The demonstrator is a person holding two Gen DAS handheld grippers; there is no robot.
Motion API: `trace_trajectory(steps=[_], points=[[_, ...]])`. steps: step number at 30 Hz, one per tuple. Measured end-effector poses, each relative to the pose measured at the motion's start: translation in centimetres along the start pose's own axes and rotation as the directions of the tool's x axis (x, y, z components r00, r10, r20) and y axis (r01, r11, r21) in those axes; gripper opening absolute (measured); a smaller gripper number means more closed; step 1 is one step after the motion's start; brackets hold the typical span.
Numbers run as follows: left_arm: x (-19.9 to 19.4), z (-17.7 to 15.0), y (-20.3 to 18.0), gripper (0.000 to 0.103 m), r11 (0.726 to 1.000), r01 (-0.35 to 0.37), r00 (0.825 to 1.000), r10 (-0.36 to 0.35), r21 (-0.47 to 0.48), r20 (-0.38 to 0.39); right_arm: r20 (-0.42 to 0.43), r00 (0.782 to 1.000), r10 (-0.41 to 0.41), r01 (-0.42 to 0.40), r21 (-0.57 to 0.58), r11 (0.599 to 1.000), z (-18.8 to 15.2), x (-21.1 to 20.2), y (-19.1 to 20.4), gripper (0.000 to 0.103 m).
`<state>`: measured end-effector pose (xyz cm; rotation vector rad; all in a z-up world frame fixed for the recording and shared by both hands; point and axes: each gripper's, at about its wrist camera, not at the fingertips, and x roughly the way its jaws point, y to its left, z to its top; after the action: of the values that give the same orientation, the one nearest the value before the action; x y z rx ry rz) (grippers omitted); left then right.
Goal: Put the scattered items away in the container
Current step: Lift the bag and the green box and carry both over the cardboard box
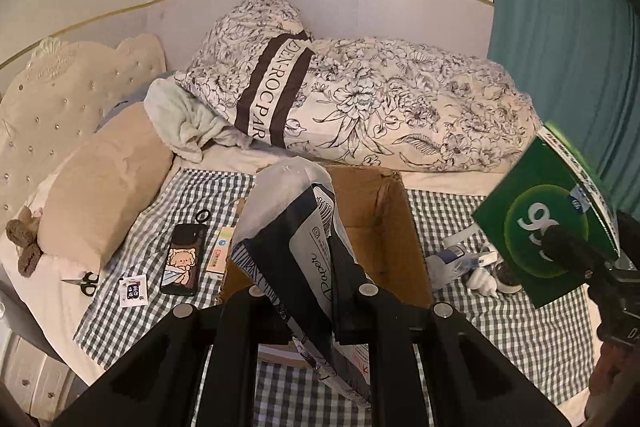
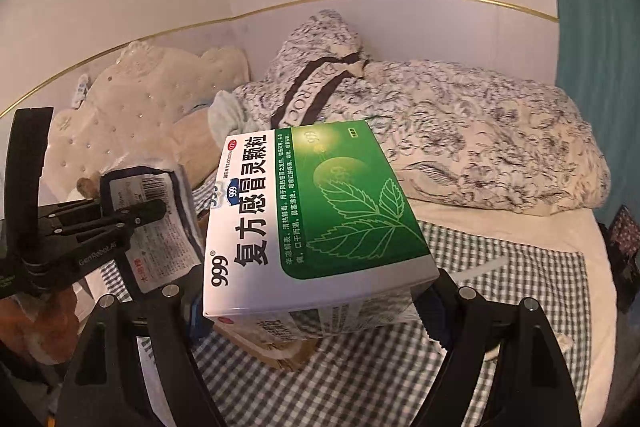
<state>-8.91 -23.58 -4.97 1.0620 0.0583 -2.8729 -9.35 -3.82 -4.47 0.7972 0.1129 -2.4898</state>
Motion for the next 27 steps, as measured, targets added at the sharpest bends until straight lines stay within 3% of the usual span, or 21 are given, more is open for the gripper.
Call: trace_trajectory(steps=[16,27], points=[[6.5,0.0,2.4,0.013,0.999,-0.016,0.997,0.013,-0.038,-0.079,-0.116,0.991,0.061,-0.063,-0.014,0.998,0.2,8.9,2.4,0.081],[11.2,-0.7,3.4,0.013,0.998,-0.020,0.988,0.010,-0.061,-0.155,-0.220,0.972,0.086,-0.090,-0.010,0.996,0.0,15.4,3.2,0.081]])
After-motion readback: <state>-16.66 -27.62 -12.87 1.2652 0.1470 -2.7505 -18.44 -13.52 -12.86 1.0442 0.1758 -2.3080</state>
